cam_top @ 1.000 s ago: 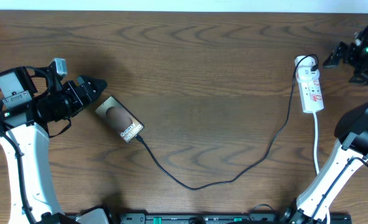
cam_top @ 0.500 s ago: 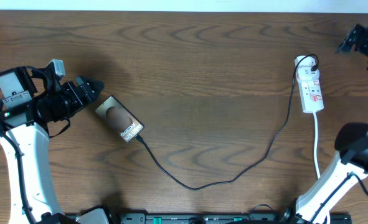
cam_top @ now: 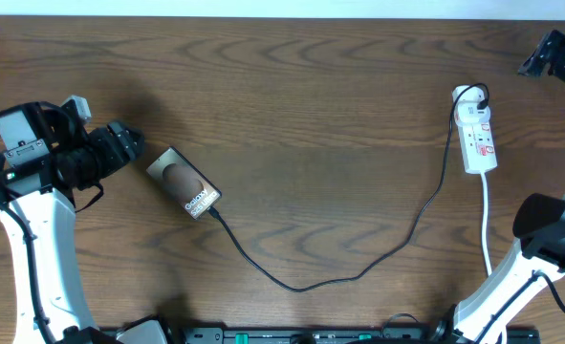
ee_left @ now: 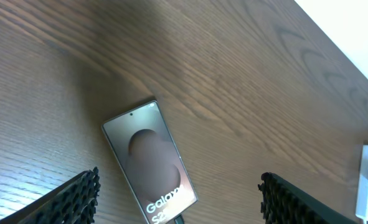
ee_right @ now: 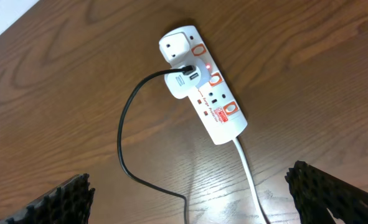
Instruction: Plug charger to phone and switch on socket
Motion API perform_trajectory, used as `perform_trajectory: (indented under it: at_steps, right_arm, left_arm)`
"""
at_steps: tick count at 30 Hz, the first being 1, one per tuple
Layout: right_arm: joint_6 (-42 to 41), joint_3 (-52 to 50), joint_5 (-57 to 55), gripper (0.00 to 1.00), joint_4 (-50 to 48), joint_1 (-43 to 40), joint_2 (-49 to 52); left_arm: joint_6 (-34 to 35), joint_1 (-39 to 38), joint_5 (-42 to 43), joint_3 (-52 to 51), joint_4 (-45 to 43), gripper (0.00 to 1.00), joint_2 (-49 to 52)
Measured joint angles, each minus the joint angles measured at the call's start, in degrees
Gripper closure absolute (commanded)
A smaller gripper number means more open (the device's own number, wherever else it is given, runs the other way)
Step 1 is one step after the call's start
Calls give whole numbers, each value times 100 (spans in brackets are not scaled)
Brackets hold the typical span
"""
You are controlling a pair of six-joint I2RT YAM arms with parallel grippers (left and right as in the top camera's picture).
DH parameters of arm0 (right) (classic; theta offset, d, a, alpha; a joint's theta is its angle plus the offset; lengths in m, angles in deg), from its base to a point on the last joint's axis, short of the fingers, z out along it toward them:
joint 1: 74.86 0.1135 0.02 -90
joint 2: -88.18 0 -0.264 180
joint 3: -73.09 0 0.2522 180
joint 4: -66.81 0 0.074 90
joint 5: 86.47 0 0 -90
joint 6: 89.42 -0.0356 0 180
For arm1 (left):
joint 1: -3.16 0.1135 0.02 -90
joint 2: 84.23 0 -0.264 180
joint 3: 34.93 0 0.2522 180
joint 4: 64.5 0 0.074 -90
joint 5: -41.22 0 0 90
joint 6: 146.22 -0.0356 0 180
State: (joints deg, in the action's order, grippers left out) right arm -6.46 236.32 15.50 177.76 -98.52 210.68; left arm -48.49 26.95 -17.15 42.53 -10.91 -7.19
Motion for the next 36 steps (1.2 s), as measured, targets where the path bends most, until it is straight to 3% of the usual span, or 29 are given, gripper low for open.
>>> perform_trajectory:
  at_steps: [22,29,36]
  right_arm:
    - [0,0,0,1,0,0,0]
    - [-2,0,0,1,-4,0,0]
    - [-2,0,0,1,2,0,0]
  left_arm:
    - [-7,0,-55,0,15,19,0]
    - [-11,-7,-492,-17,817,19,-435]
    - [-13,-680,-1106,-964,-232,19,-1633]
